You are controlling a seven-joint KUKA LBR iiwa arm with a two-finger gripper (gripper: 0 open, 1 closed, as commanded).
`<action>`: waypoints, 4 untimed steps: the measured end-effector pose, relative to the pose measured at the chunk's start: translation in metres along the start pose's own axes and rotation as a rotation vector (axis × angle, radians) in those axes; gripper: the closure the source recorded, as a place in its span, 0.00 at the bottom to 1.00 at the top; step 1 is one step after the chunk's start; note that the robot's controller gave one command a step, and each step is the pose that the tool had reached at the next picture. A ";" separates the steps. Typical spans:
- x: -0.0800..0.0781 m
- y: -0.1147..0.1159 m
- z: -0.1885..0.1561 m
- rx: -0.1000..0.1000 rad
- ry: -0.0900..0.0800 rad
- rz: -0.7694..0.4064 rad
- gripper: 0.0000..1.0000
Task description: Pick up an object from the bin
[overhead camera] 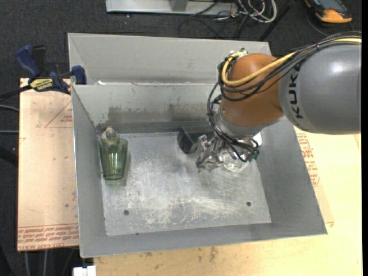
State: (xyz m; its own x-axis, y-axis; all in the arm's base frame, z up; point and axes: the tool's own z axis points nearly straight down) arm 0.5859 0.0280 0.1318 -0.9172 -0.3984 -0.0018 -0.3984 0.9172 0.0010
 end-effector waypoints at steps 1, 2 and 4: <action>-0.025 -0.007 0.001 0.003 -0.006 -0.040 1.00; 0.000 0.057 0.015 0.002 -0.001 -0.065 1.00; -0.069 -0.016 -0.010 0.001 -0.003 0.413 0.00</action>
Offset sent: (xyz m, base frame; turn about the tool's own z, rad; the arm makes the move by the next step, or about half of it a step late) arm -0.0500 0.0861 -0.0247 -0.0906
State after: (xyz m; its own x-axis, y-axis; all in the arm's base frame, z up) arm 0.6557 0.0411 0.1424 -1.0000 0.0034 -0.0045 0.0034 1.0000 0.0008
